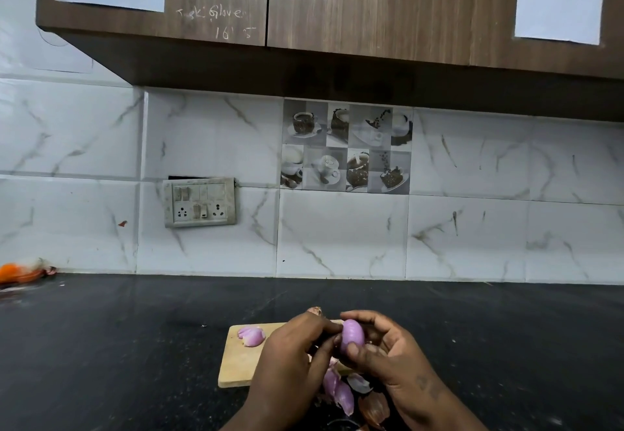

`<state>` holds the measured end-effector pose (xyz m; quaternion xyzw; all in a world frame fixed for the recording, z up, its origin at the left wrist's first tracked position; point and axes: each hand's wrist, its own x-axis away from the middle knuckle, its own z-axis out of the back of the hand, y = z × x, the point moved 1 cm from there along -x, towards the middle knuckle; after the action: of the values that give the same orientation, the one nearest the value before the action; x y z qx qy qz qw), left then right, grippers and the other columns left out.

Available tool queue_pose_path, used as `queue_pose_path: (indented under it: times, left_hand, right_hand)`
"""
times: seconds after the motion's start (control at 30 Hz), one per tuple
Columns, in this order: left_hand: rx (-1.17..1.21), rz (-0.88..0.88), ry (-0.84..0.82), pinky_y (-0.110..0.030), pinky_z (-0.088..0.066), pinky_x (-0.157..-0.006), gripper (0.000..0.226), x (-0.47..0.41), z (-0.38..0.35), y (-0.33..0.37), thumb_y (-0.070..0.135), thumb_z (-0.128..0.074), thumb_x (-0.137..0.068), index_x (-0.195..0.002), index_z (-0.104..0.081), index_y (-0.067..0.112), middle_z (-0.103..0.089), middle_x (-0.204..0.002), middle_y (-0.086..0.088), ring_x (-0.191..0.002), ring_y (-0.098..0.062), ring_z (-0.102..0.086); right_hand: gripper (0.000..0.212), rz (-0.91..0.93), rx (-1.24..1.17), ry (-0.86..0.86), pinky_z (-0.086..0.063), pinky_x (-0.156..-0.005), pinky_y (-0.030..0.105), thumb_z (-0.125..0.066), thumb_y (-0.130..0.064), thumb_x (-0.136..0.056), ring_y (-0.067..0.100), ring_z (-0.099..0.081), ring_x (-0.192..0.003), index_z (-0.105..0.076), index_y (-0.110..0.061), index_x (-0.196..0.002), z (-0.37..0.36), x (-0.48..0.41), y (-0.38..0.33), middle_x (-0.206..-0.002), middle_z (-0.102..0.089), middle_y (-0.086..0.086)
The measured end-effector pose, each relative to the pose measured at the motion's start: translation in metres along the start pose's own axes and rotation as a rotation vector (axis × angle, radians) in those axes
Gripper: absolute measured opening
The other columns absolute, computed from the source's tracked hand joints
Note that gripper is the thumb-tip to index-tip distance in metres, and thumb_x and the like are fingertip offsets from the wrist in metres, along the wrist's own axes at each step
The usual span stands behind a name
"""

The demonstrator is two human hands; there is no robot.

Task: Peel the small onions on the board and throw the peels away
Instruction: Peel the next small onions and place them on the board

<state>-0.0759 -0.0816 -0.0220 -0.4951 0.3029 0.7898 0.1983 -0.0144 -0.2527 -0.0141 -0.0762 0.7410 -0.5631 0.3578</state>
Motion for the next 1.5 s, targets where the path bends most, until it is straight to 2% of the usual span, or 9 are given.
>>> queue_pose_path:
  times: [0.13,0.33,0.47,0.6,0.8,1.03,1.2,1.37,1.5]
  left_hand:
    - [-0.086,-0.031,0.002,-0.031,-0.054,-0.063,0.008,0.002,-0.004,-0.001,0.027,-0.067,-0.091,-0.097,-0.065,0.033,-0.065,-0.085,0.016,-0.074,-0.003,-0.062]
    - [-0.132,-0.070,-0.001,-0.027,-0.050,-0.058,0.005,0.001,-0.001,-0.003,0.029,-0.066,-0.088,-0.089,-0.062,0.032,-0.061,-0.079,0.015,-0.067,-0.001,-0.057]
    - [-0.133,-0.091,-0.004,-0.024,-0.048,-0.057,0.006,0.000,-0.001,-0.003,0.026,-0.069,-0.088,-0.086,-0.064,0.028,-0.059,-0.076,0.015,-0.065,-0.002,-0.055]
    - [-0.057,-0.047,-0.023,-0.029,-0.051,-0.057,0.007,-0.001,0.000,-0.006,0.023,-0.071,-0.085,-0.083,-0.066,0.028,-0.061,-0.074,0.015,-0.066,-0.003,-0.058]
    - [0.127,0.067,-0.008,-0.034,-0.054,-0.055,0.015,-0.003,0.005,-0.006,0.014,-0.076,-0.079,-0.080,-0.073,0.028,-0.068,-0.073,0.011,-0.062,-0.012,-0.066]
    - [0.182,0.138,-0.039,-0.033,-0.059,-0.064,0.020,-0.003,0.007,-0.003,0.012,-0.080,-0.087,-0.089,-0.078,0.032,-0.074,-0.084,0.010,-0.076,-0.015,-0.073]
    - [0.203,0.217,-0.060,-0.026,-0.060,-0.070,0.024,-0.003,0.007,-0.001,0.014,-0.084,-0.082,-0.093,-0.077,0.035,-0.075,-0.088,0.014,-0.082,-0.012,-0.074]
    - [0.179,0.236,-0.055,-0.025,-0.059,-0.069,0.030,-0.004,0.006,0.002,0.003,-0.074,-0.085,-0.091,-0.077,0.032,-0.076,-0.085,0.012,-0.081,-0.013,-0.074]
    - [0.149,0.242,-0.036,-0.030,-0.059,-0.066,0.033,-0.003,0.006,0.003,0.000,-0.071,-0.084,-0.086,-0.076,0.032,-0.074,-0.082,0.012,-0.078,-0.014,-0.073]
  right_hand:
    - [0.056,0.039,0.116,0.029,-0.055,-0.098,0.060,-0.097,-0.022,-0.060,0.047,-0.069,-0.109,-0.075,-0.018,-0.111,0.003,-0.004,0.003,-0.115,-0.075,0.020]
    - [0.050,0.046,0.129,0.015,-0.060,-0.082,0.038,-0.091,-0.017,-0.064,0.031,-0.075,-0.097,-0.077,-0.016,-0.111,0.004,-0.002,0.003,-0.111,-0.077,0.019]
    - [0.042,0.081,0.163,-0.006,-0.059,-0.089,0.041,-0.086,-0.014,-0.075,0.029,-0.074,-0.101,-0.076,-0.017,-0.116,0.004,-0.001,0.002,-0.113,-0.077,0.018]
    - [0.041,0.084,0.174,-0.035,-0.056,-0.096,0.041,-0.082,-0.016,-0.081,0.027,-0.072,-0.108,-0.074,-0.016,-0.120,0.003,0.002,0.001,-0.118,-0.076,0.015]
    - [0.038,0.030,0.114,-0.074,-0.053,-0.089,0.032,-0.076,-0.016,-0.085,0.022,-0.070,-0.104,-0.072,-0.013,-0.123,0.001,0.002,-0.001,-0.122,-0.074,0.015]
    - [0.033,0.048,0.102,-0.030,-0.056,-0.086,0.032,-0.073,-0.017,-0.086,0.023,-0.073,-0.100,-0.074,-0.018,-0.120,0.001,0.002,-0.002,-0.120,-0.075,0.013]
    - [0.044,0.071,0.143,-0.010,-0.057,-0.092,0.049,-0.085,-0.021,-0.077,0.034,-0.073,-0.102,-0.073,-0.022,-0.119,0.004,0.000,0.001,-0.117,-0.075,0.018]
    - [0.051,0.075,0.185,0.004,-0.058,-0.087,0.040,-0.090,-0.023,-0.069,0.028,-0.074,-0.099,-0.074,-0.023,-0.118,0.005,-0.002,0.003,-0.114,-0.076,0.016]
    - [0.049,0.078,0.200,0.010,-0.060,-0.086,0.042,-0.089,-0.013,-0.071,0.027,-0.073,-0.097,-0.075,-0.021,-0.117,0.007,-0.001,0.003,-0.114,-0.076,0.015]
